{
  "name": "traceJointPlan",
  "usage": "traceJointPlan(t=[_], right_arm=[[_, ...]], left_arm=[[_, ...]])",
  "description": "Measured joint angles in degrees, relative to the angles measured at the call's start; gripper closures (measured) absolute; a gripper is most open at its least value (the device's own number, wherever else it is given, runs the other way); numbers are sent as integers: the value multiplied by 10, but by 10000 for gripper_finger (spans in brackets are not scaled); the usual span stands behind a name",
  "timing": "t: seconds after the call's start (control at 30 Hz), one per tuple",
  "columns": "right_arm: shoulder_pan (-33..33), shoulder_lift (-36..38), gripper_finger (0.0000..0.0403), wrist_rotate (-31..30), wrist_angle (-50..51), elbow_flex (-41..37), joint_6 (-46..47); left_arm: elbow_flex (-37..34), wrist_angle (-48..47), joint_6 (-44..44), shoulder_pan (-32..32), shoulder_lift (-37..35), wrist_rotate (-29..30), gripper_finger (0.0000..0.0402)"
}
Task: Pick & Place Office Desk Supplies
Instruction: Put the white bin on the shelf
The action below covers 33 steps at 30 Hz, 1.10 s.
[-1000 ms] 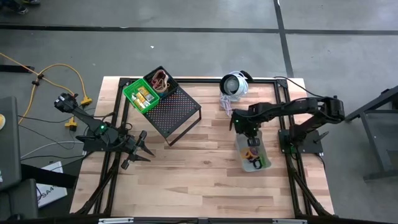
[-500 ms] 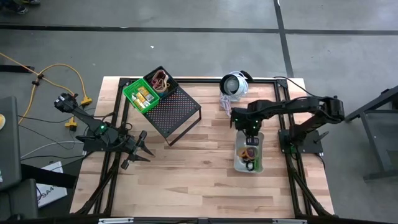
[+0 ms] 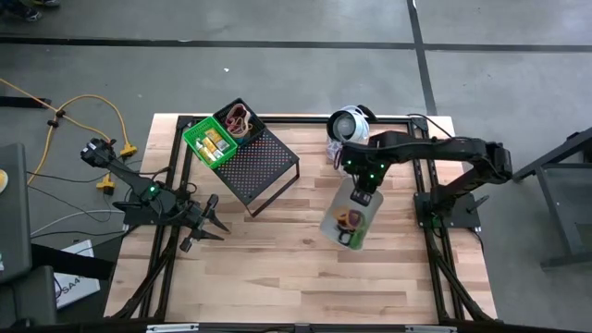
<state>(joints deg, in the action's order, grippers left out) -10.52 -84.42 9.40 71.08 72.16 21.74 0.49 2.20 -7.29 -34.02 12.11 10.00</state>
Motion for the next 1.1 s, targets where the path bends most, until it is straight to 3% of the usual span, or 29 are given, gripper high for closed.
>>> traceJointPlan(t=[0.23, 0.47, 1.1], right_arm=[[10, 0, 399, 22, 7, 49, 67], [15, -3, 399, -4, -5, 88, 104], [-5, -4, 399, 11, -122, 89, 175]], left_arm=[[0, 0, 0, 0, 0, 2, 273], [0, 0, 0, 0, 0, 2, 273], [0, 0, 0, 0, 0, 2, 273]])
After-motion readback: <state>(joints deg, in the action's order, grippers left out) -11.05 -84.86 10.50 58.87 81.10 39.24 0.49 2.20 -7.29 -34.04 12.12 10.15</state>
